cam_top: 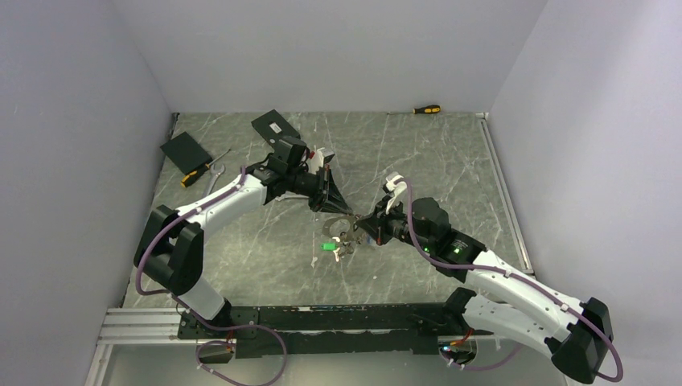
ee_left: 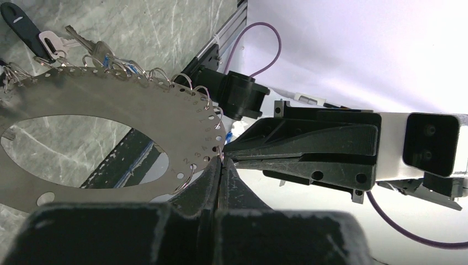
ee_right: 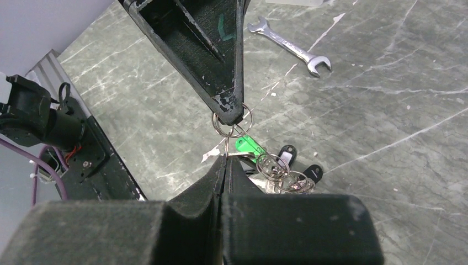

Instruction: Put the keys on the keyring

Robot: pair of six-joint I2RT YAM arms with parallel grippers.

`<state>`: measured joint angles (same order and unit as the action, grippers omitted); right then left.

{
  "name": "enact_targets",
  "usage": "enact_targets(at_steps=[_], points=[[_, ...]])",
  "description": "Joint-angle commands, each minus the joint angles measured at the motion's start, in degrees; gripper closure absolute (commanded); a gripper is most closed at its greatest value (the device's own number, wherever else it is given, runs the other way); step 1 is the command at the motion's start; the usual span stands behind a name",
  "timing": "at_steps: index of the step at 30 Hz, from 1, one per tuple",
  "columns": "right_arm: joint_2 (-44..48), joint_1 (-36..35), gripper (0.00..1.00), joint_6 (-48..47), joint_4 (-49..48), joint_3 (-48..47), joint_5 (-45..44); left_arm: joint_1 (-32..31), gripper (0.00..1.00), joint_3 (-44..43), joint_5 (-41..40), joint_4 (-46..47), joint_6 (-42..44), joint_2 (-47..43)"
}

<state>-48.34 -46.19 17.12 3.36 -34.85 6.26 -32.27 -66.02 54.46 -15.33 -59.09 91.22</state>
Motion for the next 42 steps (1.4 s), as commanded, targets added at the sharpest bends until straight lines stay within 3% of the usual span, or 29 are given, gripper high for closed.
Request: enact_targets(at_steps=[1,17,42], points=[[0.47,0.15,1.0,0.41,-2.8,-1.12,-1.06,-0.07,1.0,-2.74,-0.05,-1.69,4.51,-2.81],[-0.66,0.16,1.0,0.54,-3.06,-1.1,-0.73,-1.77,1.0,-3.74,-2.72,-2.7,11.3,-3.23],[-0.04,0.15,1.0,0.17,-1.48,0.25,-1.68,-2.62,1.0,-3.74,-3.93,-1.95,11.75,-4.27]])
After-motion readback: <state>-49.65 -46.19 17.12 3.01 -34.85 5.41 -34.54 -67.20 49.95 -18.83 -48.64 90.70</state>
